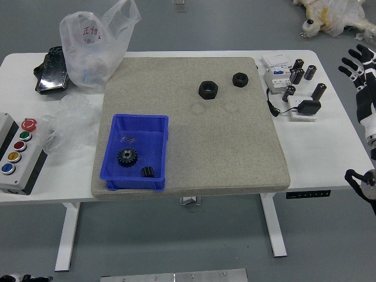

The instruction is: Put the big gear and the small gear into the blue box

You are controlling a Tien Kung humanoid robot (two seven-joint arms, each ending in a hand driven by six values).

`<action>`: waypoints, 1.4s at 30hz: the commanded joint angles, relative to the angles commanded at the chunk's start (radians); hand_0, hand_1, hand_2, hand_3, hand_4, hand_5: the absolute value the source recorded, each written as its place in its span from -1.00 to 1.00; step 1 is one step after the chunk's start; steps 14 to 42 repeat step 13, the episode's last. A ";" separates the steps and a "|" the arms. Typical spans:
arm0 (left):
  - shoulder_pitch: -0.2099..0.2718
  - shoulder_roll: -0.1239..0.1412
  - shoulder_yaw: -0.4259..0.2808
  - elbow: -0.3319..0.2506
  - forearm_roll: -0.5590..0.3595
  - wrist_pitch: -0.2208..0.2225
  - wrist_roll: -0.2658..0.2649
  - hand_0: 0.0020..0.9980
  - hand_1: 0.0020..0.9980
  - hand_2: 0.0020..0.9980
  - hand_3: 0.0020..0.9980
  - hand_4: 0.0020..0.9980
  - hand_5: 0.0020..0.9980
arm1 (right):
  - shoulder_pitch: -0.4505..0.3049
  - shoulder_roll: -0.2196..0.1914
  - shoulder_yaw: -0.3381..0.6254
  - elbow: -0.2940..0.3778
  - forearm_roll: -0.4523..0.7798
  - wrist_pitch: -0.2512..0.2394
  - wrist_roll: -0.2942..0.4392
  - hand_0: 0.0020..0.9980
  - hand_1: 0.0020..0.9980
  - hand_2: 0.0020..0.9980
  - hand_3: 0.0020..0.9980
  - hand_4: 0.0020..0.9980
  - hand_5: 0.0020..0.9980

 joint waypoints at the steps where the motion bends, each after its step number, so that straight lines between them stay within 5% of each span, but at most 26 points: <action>1: 0.001 -0.001 -0.003 0.000 0.003 -0.001 0.002 0.42 0.15 0.14 0.42 0.43 0.03 | -0.003 0.001 0.006 0.000 0.000 0.000 0.000 0.39 0.36 0.38 0.36 0.60 0.00; 3: 0.002 -0.003 -0.006 0.000 0.006 -0.003 0.005 0.42 -0.04 -0.02 0.42 0.43 0.03 | -0.008 0.002 0.017 0.001 -0.002 0.000 0.001 0.38 0.35 0.36 0.35 0.61 0.03; 8: 0.000 -0.005 -0.006 0.002 0.013 -0.004 0.005 0.42 -0.04 -0.02 0.42 0.43 0.03 | -0.015 0.003 0.039 0.003 -0.008 0.000 0.000 0.38 0.35 0.36 0.35 0.61 0.03; 9: -0.001 -0.005 -0.003 0.002 0.012 0.000 0.002 0.43 0.22 0.10 0.42 0.43 0.02 | -0.018 0.003 0.044 0.003 -0.009 0.000 0.000 0.36 0.35 0.35 0.34 0.61 0.07; 42: -0.004 -0.006 0.004 0.004 0.007 0.014 -0.008 0.43 0.22 0.10 0.42 0.43 0.02 | -0.024 0.001 0.060 0.006 -0.011 0.000 0.000 0.36 0.35 0.35 0.34 0.61 0.07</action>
